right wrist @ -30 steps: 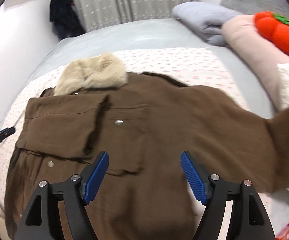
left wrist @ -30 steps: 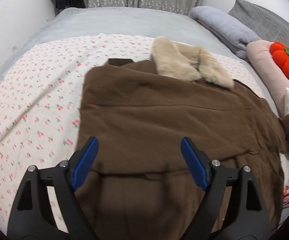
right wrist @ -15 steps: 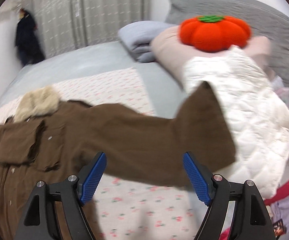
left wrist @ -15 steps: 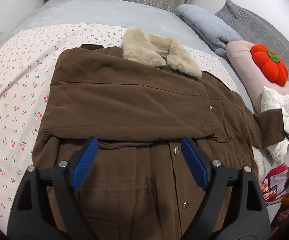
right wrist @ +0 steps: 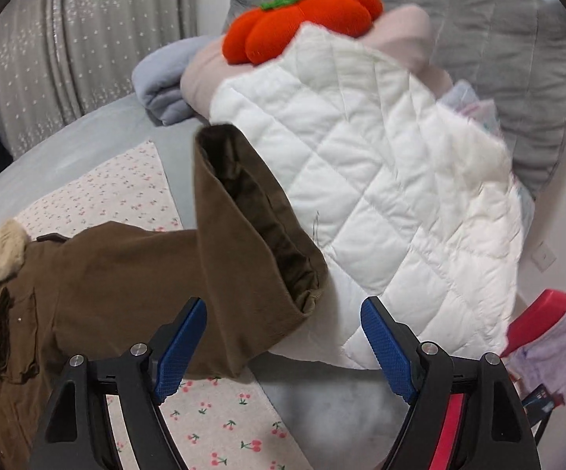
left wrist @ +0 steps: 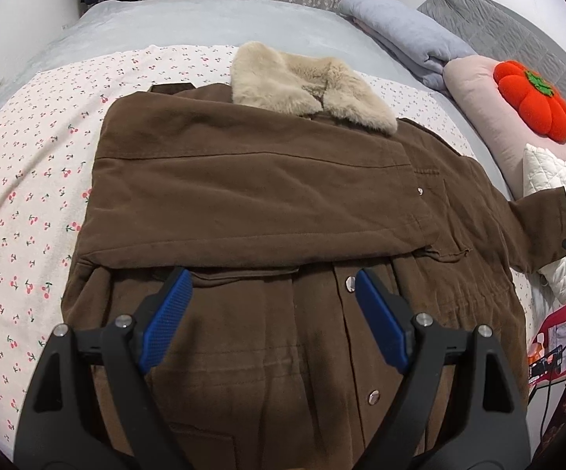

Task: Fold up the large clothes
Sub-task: 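Grasp the other sleeve cuff with the right gripper and lift it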

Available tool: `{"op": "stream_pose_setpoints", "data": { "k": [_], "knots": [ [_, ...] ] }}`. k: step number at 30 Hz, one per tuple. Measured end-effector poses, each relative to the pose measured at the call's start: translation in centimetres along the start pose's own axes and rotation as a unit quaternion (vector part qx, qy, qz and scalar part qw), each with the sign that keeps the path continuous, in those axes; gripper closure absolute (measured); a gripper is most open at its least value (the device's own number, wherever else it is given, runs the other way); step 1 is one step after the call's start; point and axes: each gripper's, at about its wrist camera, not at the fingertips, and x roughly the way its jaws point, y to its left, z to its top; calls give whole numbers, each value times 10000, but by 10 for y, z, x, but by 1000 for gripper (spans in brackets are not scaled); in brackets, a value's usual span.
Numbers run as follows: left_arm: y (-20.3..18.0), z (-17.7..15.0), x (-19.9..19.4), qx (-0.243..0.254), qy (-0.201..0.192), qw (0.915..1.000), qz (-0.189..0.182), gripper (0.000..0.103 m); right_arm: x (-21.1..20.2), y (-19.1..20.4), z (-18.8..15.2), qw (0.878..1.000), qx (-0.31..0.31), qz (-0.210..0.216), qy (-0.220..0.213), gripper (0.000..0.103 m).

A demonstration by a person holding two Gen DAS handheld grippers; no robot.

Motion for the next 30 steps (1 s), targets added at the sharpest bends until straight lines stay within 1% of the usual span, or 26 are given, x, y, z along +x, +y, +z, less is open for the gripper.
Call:
{"op": "stream_pose_setpoints", "data": {
  "k": [3,4,5,6,7,8,10,11,16,21,25,30],
  "knots": [
    [-1,-1,2,32,29,10000,-10,18,12,-2,-1,9998,131,127,96,22],
    [-2,0,3,30,44,10000,-11,18,16,-1,0,9997,141,161,102,29],
    [-1,-1,4,26,59,10000,-14,18,17,1,0,9997,143,183,106,41],
    [-1,-1,5,16,76,10000,-16,18,20,3,1,9996,141,213,122,49],
    [-1,0,6,9,88,10000,-24,18,22,5,1,9993,151,290,160,66],
    [-1,0,6,3,95,9999,-33,18,23,6,2,9991,164,338,186,81],
    [1,0,6,10,94,9999,-47,18,23,9,6,9988,205,410,168,91],
    [0,0,6,19,90,9999,-53,18,22,11,8,9987,219,440,136,92],
    [1,1,7,14,86,9999,-77,18,4,32,22,9978,97,649,-117,94],
    [4,2,9,-44,108,9999,-121,18,-22,73,39,9946,-225,947,-369,94],
    [8,2,10,-77,130,9997,-177,18,-41,117,54,9893,-528,1252,-539,94],
    [14,3,11,-115,105,9997,-206,18,-70,177,62,9783,-957,1692,-717,94]
  ]
}}
